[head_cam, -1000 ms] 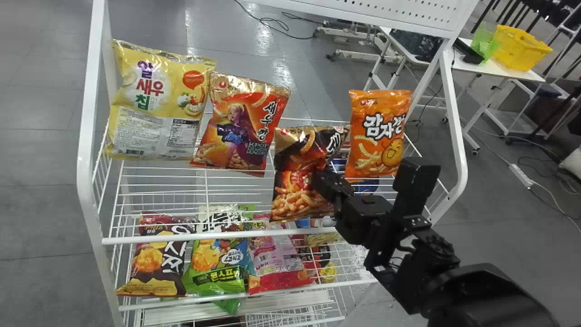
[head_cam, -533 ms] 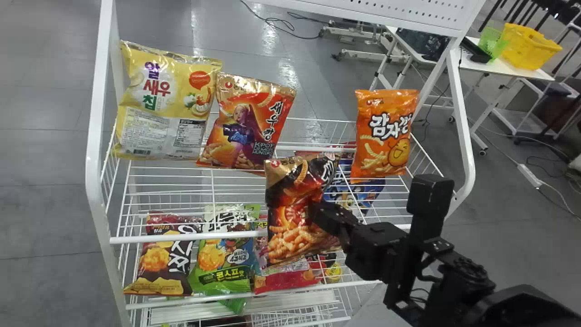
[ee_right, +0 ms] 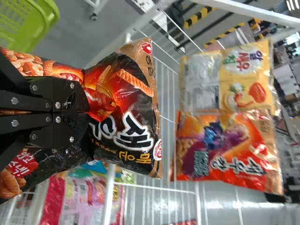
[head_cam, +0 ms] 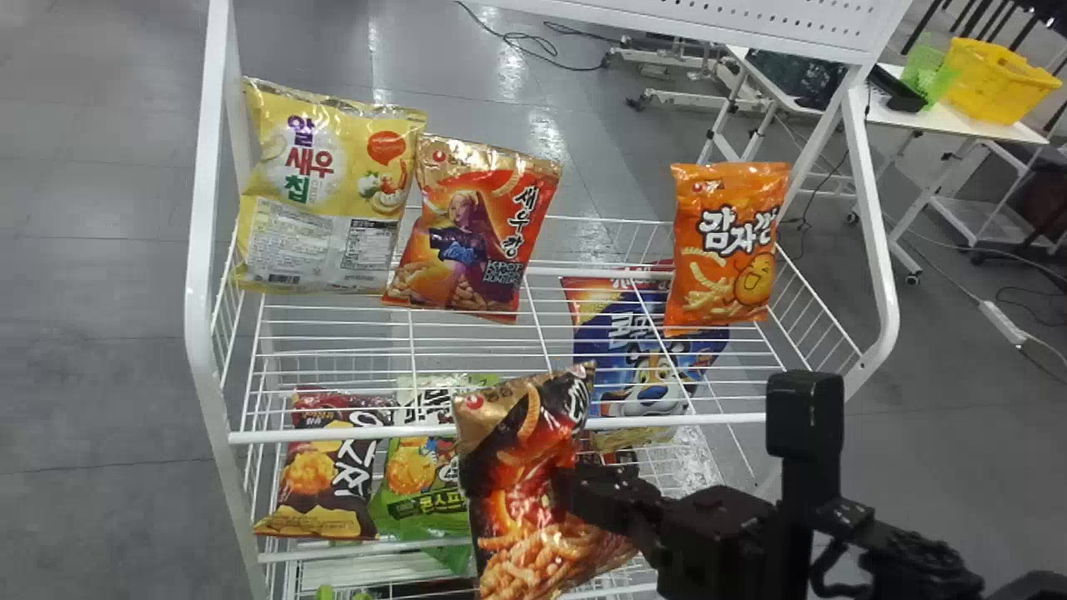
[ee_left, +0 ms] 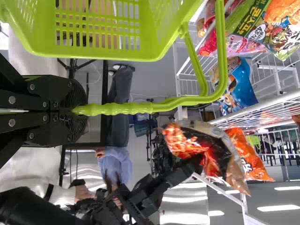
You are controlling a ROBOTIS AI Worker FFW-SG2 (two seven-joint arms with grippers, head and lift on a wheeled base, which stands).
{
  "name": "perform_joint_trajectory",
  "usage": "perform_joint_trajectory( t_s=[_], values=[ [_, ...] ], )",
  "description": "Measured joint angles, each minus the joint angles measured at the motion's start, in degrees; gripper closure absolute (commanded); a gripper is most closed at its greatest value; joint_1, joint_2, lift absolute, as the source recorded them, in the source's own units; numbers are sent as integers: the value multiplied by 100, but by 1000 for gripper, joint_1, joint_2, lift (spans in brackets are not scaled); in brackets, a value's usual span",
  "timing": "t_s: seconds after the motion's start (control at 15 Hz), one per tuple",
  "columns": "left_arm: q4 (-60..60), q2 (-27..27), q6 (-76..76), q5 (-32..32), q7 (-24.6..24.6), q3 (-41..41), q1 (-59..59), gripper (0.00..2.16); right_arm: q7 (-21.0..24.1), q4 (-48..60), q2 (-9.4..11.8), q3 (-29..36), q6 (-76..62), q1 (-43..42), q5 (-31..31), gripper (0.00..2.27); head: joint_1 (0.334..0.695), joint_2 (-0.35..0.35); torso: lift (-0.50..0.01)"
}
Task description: Hold basket handle with left hand then pick spicy shrimp crackers with right hand and place into basket
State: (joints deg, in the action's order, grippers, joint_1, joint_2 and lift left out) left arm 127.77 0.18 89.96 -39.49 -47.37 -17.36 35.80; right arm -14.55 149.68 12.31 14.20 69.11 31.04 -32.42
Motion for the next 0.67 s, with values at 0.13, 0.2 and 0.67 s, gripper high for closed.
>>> perform_joint_trajectory(
  t_s=[0.13, 0.2, 0.67],
  values=[
    [-12, 0, 0, 10, -5, -4, -2, 1892, -83, 61, 0, -92, 98, 174, -29, 1484, 695, -246, -37],
    [-14, 0, 0, 11, -8, -9, -3, 1892, -140, 74, 0, -128, 110, 259, -29, 1484, 695, -238, -37],
    [-51, 0, 0, 11, -16, 4, -3, 1892, -262, 34, 112, -415, 375, 687, 138, 1541, 695, -223, -37]
  ],
)
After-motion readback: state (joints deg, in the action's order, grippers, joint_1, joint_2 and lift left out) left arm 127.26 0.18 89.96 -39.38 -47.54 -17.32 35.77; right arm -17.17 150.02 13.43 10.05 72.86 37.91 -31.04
